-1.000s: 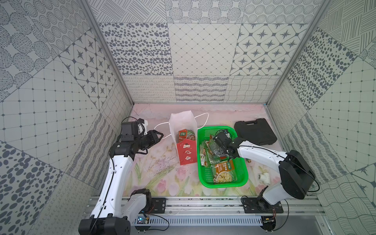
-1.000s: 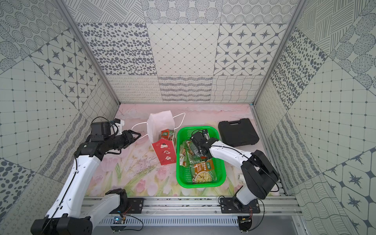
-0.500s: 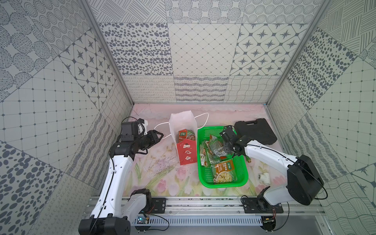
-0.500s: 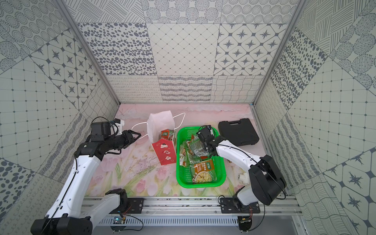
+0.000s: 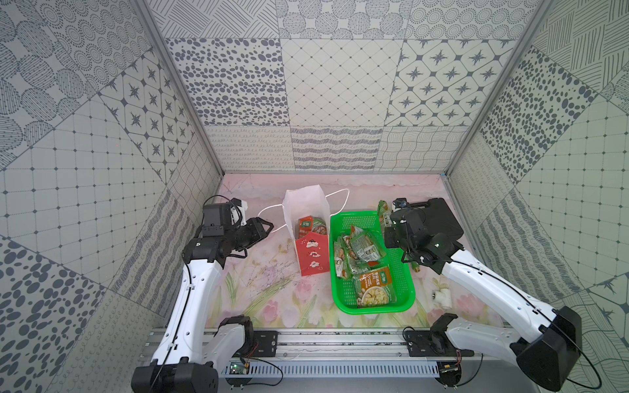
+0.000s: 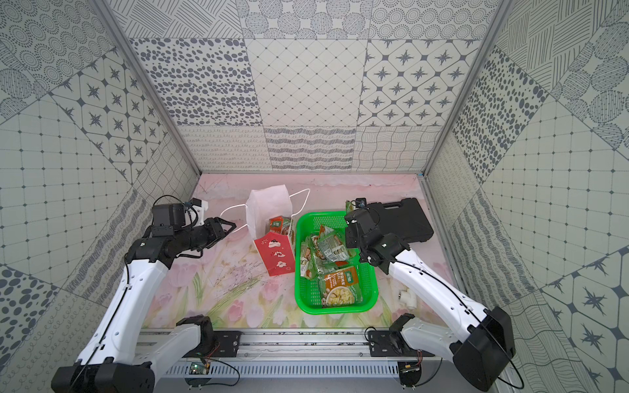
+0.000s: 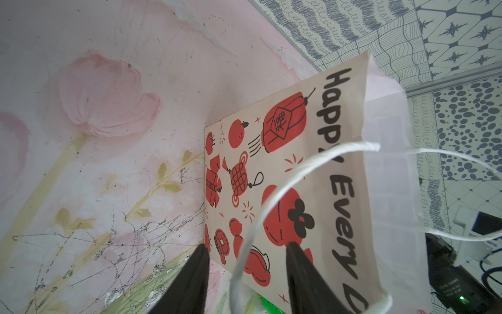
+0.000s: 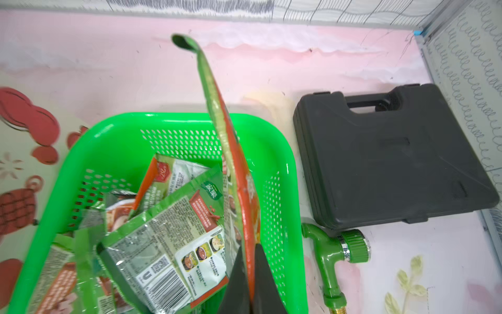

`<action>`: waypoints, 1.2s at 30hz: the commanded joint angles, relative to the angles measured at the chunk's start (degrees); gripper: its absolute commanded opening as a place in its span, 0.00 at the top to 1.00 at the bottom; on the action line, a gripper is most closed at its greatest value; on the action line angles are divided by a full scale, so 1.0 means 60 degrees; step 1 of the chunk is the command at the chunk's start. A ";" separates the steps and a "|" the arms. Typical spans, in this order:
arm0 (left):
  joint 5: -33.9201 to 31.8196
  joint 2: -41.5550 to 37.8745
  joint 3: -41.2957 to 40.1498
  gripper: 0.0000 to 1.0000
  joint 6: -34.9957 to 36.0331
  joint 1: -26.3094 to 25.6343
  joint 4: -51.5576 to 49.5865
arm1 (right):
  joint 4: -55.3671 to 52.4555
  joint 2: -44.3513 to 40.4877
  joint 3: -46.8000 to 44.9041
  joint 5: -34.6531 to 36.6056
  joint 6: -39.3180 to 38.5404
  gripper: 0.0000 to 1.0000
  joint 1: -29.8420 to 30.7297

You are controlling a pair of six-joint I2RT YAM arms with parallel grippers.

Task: Place the condiment packets inside the bag
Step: Pick up the condiment packet from the storage box, then place the condiment packet in the paper bag.

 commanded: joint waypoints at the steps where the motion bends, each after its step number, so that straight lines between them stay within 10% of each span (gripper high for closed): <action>1: 0.0202 -0.0033 -0.0008 0.50 -0.0022 0.0040 0.0065 | 0.0255 -0.0619 0.0746 -0.0207 0.0141 1.00 -0.0019; 16: 0.0216 -0.0070 -0.0002 0.42 -0.0022 0.0041 0.0062 | 0.1327 -0.0916 0.3502 -0.2336 0.0330 1.00 0.0988; 36: 0.0319 -0.0122 -0.0009 0.41 -0.0038 0.0041 0.0103 | 0.1969 0.2780 0.5597 -0.2564 -0.0034 1.00 0.3663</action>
